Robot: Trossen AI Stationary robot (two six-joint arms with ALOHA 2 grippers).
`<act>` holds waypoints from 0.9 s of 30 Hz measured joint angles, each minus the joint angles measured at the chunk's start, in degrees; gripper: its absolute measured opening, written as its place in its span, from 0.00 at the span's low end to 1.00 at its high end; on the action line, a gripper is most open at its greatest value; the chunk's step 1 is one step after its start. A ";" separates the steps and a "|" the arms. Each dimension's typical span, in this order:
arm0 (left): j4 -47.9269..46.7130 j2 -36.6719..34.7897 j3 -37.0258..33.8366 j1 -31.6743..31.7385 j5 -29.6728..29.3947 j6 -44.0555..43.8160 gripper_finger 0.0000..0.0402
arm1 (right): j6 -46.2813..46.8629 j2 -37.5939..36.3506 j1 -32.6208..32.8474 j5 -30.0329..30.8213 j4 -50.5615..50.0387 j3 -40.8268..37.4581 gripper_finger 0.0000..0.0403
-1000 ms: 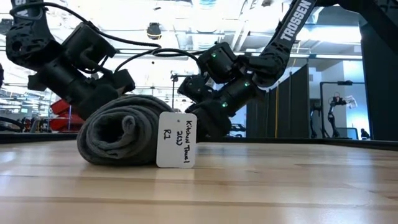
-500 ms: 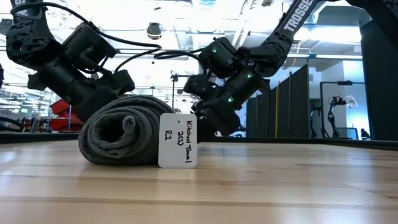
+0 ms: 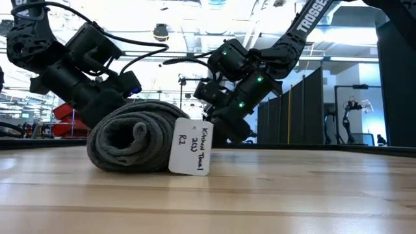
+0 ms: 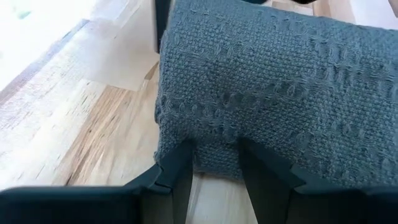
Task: Roll towel
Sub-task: Roll the gray towel
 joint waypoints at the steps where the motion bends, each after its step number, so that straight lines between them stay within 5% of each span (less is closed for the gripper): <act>1: 0.00 0.00 0.00 0.00 0.00 -0.03 0.29 | -0.60 0.02 -0.05 1.23 0.24 -0.01 0.41; 18: 1.36 0.00 0.00 0.02 -0.03 1.37 0.29 | -4.21 0.11 0.02 7.96 5.64 -0.03 0.41; 27: 4.08 -0.04 0.00 1.49 -0.01 3.89 0.29 | -11.49 0.06 1.99 24.47 8.65 -0.03 0.41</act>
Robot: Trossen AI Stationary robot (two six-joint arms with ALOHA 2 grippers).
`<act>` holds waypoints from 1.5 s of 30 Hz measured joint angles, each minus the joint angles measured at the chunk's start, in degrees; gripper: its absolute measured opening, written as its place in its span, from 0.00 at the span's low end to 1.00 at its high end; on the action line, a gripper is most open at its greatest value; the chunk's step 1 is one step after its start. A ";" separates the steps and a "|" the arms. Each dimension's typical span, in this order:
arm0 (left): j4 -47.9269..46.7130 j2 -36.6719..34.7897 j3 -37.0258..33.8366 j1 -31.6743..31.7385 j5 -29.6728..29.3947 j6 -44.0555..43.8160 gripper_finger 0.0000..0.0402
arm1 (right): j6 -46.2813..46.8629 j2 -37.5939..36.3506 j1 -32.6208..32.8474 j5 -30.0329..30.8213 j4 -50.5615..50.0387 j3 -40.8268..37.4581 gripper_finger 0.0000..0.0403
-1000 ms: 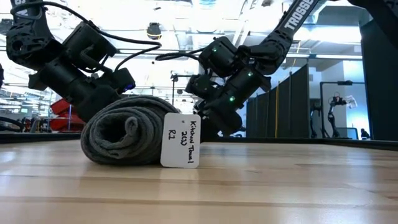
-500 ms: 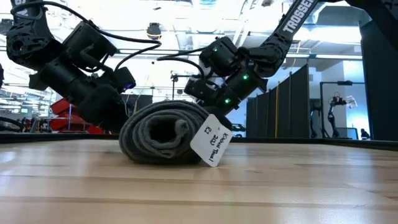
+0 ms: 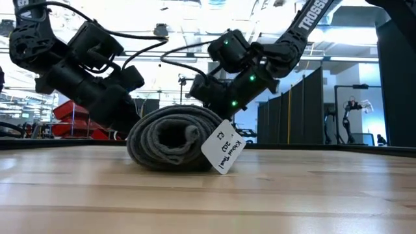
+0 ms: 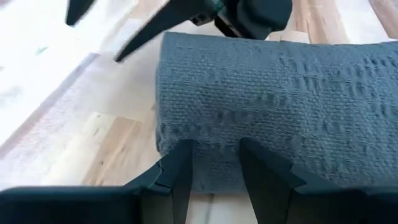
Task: Roll towel
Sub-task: Roll the gray towel
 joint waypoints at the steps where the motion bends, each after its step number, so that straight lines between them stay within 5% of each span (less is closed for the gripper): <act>1: 0.09 0.00 0.00 0.34 0.00 0.36 0.29 | -0.55 -0.25 0.29 1.11 0.31 0.00 0.41; 6: 0.29 -2.49 -0.02 1.16 -1.30 2.36 0.29 | -0.68 -3.86 1.31 2.81 0.80 -1.62 0.41; 11: -9.44 -13.33 0.01 0.52 -3.84 3.13 0.29 | 3.69 -11.88 1.05 0.31 -0.31 -8.04 0.41; 15: -20.42 -25.18 -0.02 -1.93 -7.40 2.26 0.29 | 11.83 -20.18 -0.62 -16.36 -2.83 -11.83 0.38; 19: -21.35 -32.68 0.00 -6.17 -9.00 1.36 0.29 | 20.29 -21.90 -2.86 -36.12 -1.25 -11.24 0.22; 22: -18.93 -33.12 0.00 -10.54 -11.10 1.27 0.29 | 20.37 -17.95 -2.33 -40.46 -0.67 -9.09 0.06; 28: -11.71 -26.84 -0.03 -19.71 -19.64 -0.69 0.29 | 17.44 -6.58 -0.86 -42.69 6.24 -3.04 0.01; 35: 3.93 -11.42 0.78 -26.17 -22.92 -1.83 0.29 | 16.61 0.26 -2.81 -42.77 20.13 -3.09 0.00; 45: 5.64 9.53 14.98 -27.43 -22.82 5.08 0.29 | 20.05 5.73 -4.16 -46.20 27.59 -3.10 0.00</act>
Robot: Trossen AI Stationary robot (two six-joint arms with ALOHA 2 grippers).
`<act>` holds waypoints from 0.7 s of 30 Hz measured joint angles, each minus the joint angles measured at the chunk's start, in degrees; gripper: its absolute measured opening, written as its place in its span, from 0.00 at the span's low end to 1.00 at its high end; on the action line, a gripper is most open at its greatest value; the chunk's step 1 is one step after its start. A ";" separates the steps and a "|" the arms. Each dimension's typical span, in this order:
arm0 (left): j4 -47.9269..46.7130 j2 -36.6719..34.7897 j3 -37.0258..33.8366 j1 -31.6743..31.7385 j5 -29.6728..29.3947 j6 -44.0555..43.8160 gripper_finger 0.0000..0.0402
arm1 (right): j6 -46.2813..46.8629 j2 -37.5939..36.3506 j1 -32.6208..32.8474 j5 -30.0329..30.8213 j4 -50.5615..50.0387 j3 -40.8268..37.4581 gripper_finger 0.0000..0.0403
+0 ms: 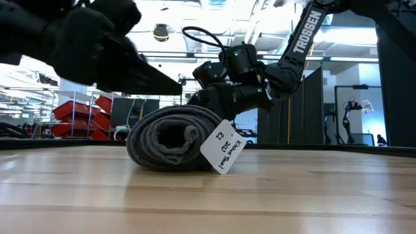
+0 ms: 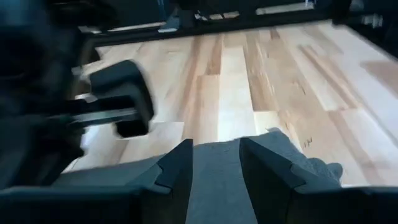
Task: Roll towel
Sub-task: Roll the gray towel
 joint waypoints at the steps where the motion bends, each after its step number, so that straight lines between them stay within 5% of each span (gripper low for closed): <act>1: -1.35 1.25 1.71 -0.02 0.00 0.90 0.29 | 0.27 0.00 -0.12 -0.22 0.02 0.00 0.00; 6: -10.69 5.04 9.77 -0.06 0.86 1.05 0.29 | 1.92 0.00 -1.25 -1.08 -1.61 0.00 0.00; 12: -15.38 5.21 11.44 -0.06 1.36 -0.97 0.29 | 0.07 -0.02 -1.02 -1.04 -5.48 0.04 0.00; 21: -9.39 15.64 12.78 -0.74 0.73 -8.08 0.29 | -0.32 -0.02 0.08 -0.29 -10.94 0.02 0.00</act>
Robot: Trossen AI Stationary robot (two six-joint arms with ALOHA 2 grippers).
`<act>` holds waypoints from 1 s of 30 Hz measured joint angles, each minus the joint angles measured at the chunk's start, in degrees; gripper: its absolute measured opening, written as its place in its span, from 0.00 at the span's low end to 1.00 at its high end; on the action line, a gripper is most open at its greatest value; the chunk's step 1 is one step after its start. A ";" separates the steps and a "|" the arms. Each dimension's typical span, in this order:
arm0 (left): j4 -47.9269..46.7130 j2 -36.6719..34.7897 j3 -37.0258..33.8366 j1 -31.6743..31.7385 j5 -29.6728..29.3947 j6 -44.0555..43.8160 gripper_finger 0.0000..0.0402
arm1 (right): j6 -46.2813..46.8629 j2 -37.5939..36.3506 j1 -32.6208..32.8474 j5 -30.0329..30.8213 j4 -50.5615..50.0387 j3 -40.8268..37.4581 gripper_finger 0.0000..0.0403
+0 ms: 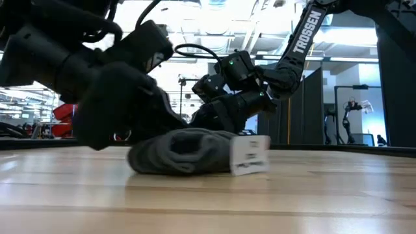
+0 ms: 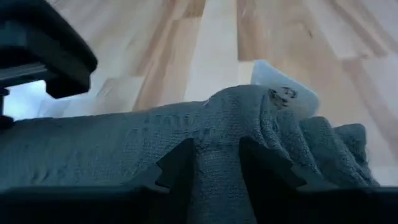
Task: Roll towel
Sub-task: Roll the gray towel, then return to Home Position
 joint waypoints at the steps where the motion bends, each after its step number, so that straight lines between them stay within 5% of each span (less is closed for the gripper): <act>1: 0.44 0.94 0.60 -0.12 -0.22 -0.27 0.29 | -0.13 0.00 0.05 0.15 -0.36 0.00 0.00; 7: -2.55 0.65 2.14 -0.84 -0.75 1.08 0.29 | -2.15 -2.67 0.40 1.45 -1.29 -0.17 0.00; 17: -21.48 -19.81 2.25 -5.19 -5.97 6.43 0.29 | -10.03 -28.52 10.30 14.91 -15.56 -7.95 0.00; 26: -30.81 -36.39 1.48 -14.48 -23.81 8.15 0.29 | -0.88 -41.28 26.79 35.41 -28.63 -14.76 0.00; 30: -29.23 -40.10 -1.83 -11.22 -17.98 7.51 0.29 | 3.46 -45.84 29.09 35.54 -33.23 -16.27 0.00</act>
